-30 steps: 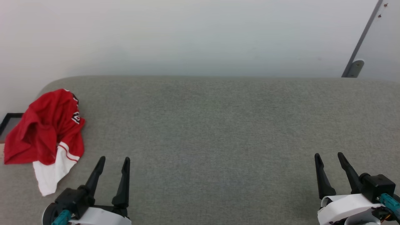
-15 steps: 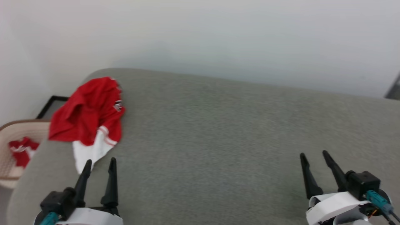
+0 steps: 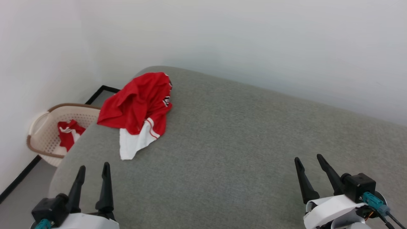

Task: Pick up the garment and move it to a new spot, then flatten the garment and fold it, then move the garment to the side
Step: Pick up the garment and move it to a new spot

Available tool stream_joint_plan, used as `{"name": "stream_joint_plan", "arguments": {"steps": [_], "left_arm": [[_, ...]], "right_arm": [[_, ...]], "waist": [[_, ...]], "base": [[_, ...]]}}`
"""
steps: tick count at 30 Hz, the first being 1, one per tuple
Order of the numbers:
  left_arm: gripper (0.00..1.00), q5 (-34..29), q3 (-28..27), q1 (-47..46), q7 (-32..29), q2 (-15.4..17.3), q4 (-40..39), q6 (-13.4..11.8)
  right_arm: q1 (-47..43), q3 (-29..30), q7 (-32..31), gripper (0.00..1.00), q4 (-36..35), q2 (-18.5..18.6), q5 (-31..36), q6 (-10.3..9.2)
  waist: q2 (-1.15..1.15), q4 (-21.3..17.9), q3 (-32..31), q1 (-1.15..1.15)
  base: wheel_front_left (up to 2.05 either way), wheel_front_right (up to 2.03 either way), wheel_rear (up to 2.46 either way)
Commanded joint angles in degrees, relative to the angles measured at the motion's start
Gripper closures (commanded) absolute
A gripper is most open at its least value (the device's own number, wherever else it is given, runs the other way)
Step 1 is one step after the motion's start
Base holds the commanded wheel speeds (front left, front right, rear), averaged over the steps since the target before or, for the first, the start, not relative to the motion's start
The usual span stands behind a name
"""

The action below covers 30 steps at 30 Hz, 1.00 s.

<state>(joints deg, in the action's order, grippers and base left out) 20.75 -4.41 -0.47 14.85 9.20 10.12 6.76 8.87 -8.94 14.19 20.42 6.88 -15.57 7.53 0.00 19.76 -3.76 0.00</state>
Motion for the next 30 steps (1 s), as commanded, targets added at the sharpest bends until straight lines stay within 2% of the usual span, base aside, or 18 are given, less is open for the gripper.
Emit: {"name": "stream_joint_plan", "arguments": {"steps": [1,6,11,18,25,30], "left_arm": [[0.00,0.5,-0.1,0.1,-0.2,0.1,-0.1,0.0],[0.00,2.5,-0.1,-2.4,-1.8,1.1,0.3,0.3],[0.00,5.7,-0.3,-7.3,-5.7,3.5,0.7,0.5],[0.00,11.0,0.0,-17.3,-13.4,10.5,3.8,0.7],[0.00,15.8,1.0,-28.6,-21.6,17.1,13.3,0.8],[0.00,18.2,2.7,-36.6,-26.6,19.3,22.8,0.8]], "right_arm": [[0.6,-0.2,0.3,0.00,0.0,0.0,0.0,-0.08],[1.1,-0.4,0.1,0.00,0.0,0.7,-0.3,-0.08],[2.2,-0.3,-0.5,0.00,-0.9,1.5,-0.1,-0.08],[4.5,-0.1,-1.8,0.00,-3.2,2.7,0.7,-0.08],[6.8,0.6,-3.1,0.00,-6.4,3.7,1.8,-0.08],[8.3,1.0,-4.5,0.00,-9.4,4.5,2.7,-0.08]], "waist": [[0.00,0.8,-0.3,0.00],[0.00,-0.5,0.9,0.00],[0.00,-3.0,3.6,0.00],[0.00,-7.1,9.7,0.00],[0.00,-10.6,17.1,0.00],[0.00,-12.0,22.4,0.00]], "base": [[0.00,0.00,0.00],[0.00,0.00,0.00],[0.00,0.00,0.00],[0.00,0.00,0.00],[0.00,0.00,0.00],[0.00,0.00,0.00]]}}
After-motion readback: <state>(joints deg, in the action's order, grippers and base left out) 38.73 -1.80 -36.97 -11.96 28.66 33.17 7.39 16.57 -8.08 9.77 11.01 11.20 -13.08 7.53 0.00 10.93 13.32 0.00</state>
